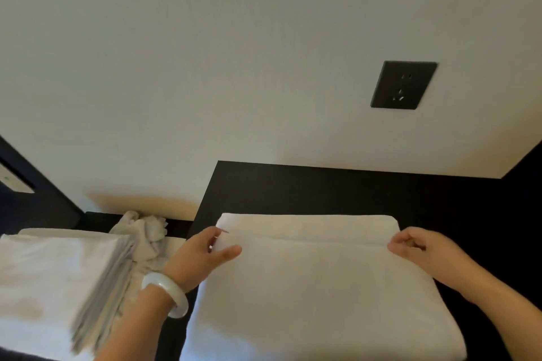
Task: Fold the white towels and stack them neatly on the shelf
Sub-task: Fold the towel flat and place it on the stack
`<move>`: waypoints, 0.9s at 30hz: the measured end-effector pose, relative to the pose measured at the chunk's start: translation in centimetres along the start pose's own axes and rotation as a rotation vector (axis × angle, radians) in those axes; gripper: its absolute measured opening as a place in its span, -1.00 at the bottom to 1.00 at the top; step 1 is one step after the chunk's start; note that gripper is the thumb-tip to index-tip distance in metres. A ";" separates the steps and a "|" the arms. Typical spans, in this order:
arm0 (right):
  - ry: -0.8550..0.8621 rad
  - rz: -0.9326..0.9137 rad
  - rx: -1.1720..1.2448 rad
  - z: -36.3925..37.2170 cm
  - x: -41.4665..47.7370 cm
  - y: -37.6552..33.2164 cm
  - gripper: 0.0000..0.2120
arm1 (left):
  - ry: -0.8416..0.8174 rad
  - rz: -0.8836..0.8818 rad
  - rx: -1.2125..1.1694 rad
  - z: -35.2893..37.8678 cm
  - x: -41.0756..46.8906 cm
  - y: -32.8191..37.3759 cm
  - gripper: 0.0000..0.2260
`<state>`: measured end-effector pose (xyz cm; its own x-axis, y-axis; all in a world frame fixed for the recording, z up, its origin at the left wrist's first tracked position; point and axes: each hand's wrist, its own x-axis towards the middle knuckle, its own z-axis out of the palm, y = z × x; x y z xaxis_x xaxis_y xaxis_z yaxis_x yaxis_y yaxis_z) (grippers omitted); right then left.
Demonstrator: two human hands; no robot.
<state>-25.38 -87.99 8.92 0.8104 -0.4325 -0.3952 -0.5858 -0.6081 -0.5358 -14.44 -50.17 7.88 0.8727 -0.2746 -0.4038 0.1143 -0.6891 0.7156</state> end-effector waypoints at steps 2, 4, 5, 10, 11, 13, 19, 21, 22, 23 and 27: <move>0.004 0.017 0.004 0.7 0.0 0.9 -0.87 | 0.072 -0.005 -0.037 0.5 0.3 -0.6 -0.83; 0.036 0.049 0.057 1.0 0.0 1.3 -0.87 | 0.157 -0.020 -0.054 0.8 0.5 -1.1 -0.91; 0.047 0.073 0.095 1.0 0.0 1.3 -0.88 | 0.185 -0.030 -0.056 0.9 0.5 -1.1 -0.91; 0.147 0.054 0.369 -0.8 -0.2 -0.8 -0.86 | 0.354 -0.010 -0.255 0.2 0.6 0.3 -0.90; 0.190 0.027 0.409 -1.0 0.1 -1.3 -0.86 | 0.403 0.001 -0.241 0.1 1.1 0.6 -0.91; 0.262 -0.017 0.438 -0.5 1.2 -2.1 -0.86 | 0.464 0.013 -0.174 0.2 2.5 0.8 -0.91; 0.361 -0.028 0.296 4.1 4.1 -1.2 -0.90 | 0.518 0.004 -0.030 2.8 5.1 -0.7 -0.90; 0.384 -0.049 0.222 4.3 4.1 -1.1 -0.92 | 0.543 0.030 -0.034 3.0 5.0 -0.7 -0.91; 0.382 -0.072 0.196 4.1 4.1 -1.1 -0.92 | 0.548 0.041 -0.032 3.0 4.9 -0.7 -0.91; 0.373 -0.097 0.181 3.8 4.0 -1.2 -0.91 | 0.553 0.051 -0.033 2.8 4.9 -0.6 -0.91; 0.393 -0.169 0.171 2.3 4.0 -2.1 -0.90 | 0.592 0.083 -0.035 2.2 4.8 -0.2 -0.93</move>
<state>-20.97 -86.91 6.74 0.8171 -0.5765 0.0039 -0.4114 -0.5878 -0.6966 -11.32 -52.79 4.54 0.9944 0.1003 0.0335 0.0408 -0.6558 0.7538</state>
